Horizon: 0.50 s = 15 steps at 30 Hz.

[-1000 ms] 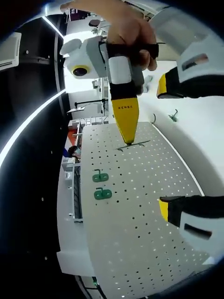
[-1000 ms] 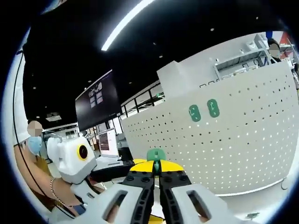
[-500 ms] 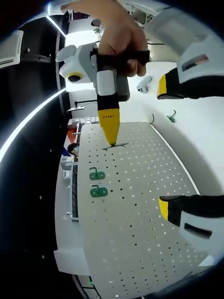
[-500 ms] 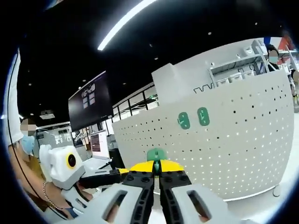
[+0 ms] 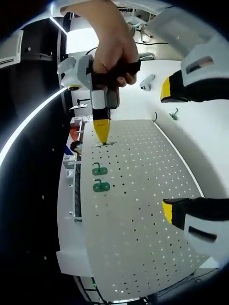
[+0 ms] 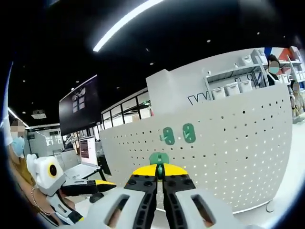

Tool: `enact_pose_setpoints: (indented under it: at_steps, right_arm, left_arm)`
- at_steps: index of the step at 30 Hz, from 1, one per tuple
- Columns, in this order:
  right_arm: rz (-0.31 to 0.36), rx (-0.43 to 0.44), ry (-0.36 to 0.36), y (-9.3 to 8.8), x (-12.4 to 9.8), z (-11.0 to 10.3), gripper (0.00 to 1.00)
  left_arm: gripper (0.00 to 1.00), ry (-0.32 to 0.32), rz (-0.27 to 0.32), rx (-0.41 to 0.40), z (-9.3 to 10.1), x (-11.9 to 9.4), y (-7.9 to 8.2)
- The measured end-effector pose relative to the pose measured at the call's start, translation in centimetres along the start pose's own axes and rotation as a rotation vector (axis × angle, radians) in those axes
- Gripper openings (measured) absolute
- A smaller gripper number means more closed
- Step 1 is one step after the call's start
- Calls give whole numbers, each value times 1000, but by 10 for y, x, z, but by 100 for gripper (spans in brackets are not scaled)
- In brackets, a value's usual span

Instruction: Insert the hook assembly into the mounting plate slot until the hook locks in place.

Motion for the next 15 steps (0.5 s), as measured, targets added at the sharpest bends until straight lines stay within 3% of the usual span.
enact_pose_setpoints:
  at_steps: [15]
  right_arm:
    - [42,-85,-87,24,15,27,0]
  left_arm:
    - [84,25,7,-20,-5,-13,-3]
Point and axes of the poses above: the point that each gripper's makers call its tool centre point, and the gripper's own axes: x roughly forward along the fingers, z roughly to its right, y roughly out of its top, the point moved 5 cm from there along -x, roughly backward along the fingers, and after that the axes turned 2 degrees about z, right-handed, at the moved point
